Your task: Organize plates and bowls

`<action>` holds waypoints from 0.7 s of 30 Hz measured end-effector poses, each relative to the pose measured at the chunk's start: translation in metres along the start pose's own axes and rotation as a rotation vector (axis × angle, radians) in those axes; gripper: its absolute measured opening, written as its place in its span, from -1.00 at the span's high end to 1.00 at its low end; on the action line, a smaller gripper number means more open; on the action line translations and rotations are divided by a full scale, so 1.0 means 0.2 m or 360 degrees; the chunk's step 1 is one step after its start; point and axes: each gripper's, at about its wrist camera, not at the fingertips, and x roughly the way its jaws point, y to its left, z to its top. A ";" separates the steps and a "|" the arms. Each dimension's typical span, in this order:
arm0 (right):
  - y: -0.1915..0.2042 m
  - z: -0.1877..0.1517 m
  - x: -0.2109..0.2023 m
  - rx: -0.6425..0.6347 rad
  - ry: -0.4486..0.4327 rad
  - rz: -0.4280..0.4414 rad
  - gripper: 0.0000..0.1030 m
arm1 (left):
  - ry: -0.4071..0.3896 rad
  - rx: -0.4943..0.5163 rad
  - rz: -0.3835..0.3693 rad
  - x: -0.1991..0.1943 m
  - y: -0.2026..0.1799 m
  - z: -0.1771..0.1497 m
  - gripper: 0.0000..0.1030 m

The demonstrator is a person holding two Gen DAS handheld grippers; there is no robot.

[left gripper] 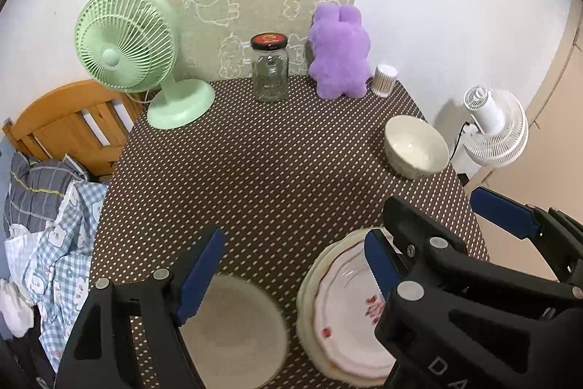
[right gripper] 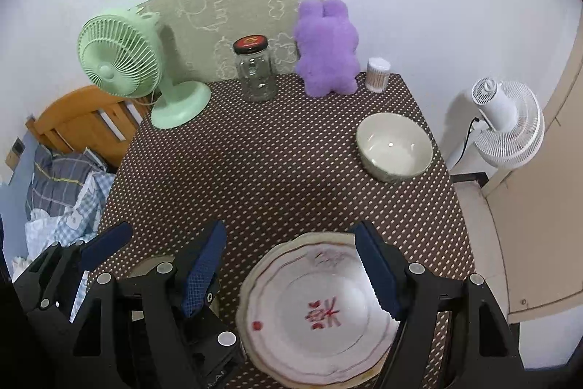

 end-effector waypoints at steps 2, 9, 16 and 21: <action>-0.05 0.03 0.01 -0.0007 -0.0004 0.0003 -0.48 | -0.0005 -0.0016 0.0009 0.03 -0.05 0.03 -0.56; -0.24 0.13 0.06 -0.0024 -0.0046 -0.0045 -0.48 | -0.0041 -0.0010 0.0087 0.12 -0.23 0.15 -0.56; -0.41 0.21 0.16 -0.0023 -0.0064 -0.0024 -0.48 | -0.0078 -0.0016 0.0114 0.22 -0.36 0.25 -0.55; -0.51 0.28 0.25 -0.0019 -0.0068 -0.0018 -0.48 | -0.0075 -0.0029 0.0132 0.31 -0.43 0.33 -0.48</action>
